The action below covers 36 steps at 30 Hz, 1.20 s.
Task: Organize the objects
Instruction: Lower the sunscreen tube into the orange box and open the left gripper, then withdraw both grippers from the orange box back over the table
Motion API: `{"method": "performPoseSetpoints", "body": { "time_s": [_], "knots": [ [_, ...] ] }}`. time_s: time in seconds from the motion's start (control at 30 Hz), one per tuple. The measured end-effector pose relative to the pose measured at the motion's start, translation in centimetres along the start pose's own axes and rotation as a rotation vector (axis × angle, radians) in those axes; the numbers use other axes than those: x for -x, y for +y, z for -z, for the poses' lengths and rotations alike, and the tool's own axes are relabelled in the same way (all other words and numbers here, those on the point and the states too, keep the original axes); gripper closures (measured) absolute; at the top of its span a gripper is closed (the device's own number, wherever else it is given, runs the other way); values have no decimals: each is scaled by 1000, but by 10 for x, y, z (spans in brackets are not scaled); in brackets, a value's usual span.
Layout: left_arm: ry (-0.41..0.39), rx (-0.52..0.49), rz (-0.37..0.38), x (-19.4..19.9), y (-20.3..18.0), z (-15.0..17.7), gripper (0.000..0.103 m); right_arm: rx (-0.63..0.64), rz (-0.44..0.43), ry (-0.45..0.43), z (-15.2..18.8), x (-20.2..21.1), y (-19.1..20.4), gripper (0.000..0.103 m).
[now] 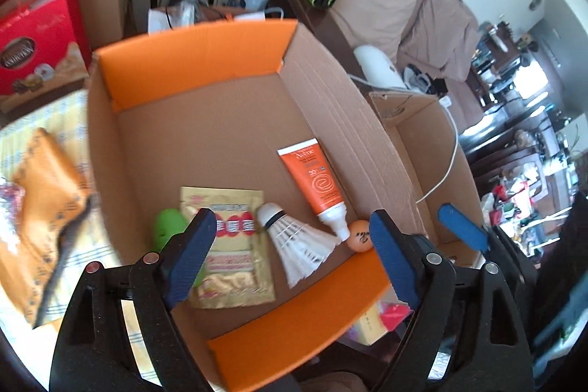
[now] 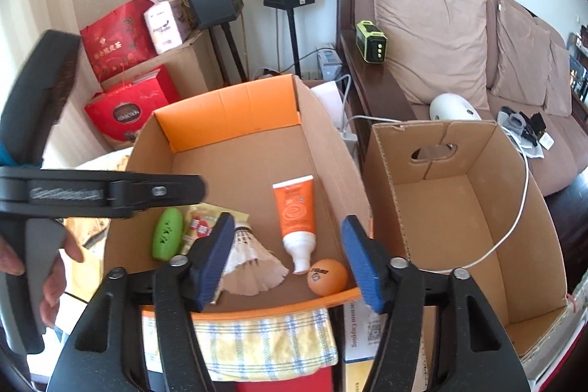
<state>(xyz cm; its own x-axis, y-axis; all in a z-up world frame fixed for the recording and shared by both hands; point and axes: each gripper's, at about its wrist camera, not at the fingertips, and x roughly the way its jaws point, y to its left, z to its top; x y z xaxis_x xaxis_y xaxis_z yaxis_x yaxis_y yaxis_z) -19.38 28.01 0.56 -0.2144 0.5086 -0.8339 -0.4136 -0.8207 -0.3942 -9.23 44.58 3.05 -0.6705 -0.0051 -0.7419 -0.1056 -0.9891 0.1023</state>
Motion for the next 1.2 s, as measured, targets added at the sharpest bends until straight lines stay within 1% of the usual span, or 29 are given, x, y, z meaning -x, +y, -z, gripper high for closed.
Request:
{"method": "performPoseSetpoints", "body": {
  "time_s": [0.03,0.07,0.23,0.27,0.3,0.37,0.5,0.53,0.57,0.73,0.87,1.03,1.2],
  "knots": [
    [-10,-10,-2,5,-1,0,19,-1,-10,0,-1,1,3,26],
    [-19,-20,-7,12,2,5,19,1,-16,0,-2,2,5,24],
    [-55,-44,-55,40,17,24,15,28,-22,-2,-5,4,23,21],
    [-67,-46,-70,44,21,26,11,33,-26,-3,-5,5,27,20],
    [-84,-41,-85,49,25,29,0,39,-28,-4,-6,5,31,20],
    [-108,-28,-96,58,33,35,0,49,-37,-3,-6,5,39,17],
    [-118,-21,-115,70,47,44,0,58,-52,3,-8,4,53,12],
    [-127,-21,-127,74,51,46,0,61,-58,5,-9,4,57,8],
    [-133,-22,-134,77,54,48,0,64,-66,10,-10,4,61,0],
    [-166,-7,-159,103,79,64,0,94,-92,29,-10,3,83,0],
    [-211,6,-200,130,106,83,0,134,-114,28,-7,5,103,0],
    [-246,65,-245,154,152,112,0,161,-172,48,-1,1,128,0],
    [-263,147,-254,167,199,147,0,205,-242,55,9,-4,158,1]
  ]
}}
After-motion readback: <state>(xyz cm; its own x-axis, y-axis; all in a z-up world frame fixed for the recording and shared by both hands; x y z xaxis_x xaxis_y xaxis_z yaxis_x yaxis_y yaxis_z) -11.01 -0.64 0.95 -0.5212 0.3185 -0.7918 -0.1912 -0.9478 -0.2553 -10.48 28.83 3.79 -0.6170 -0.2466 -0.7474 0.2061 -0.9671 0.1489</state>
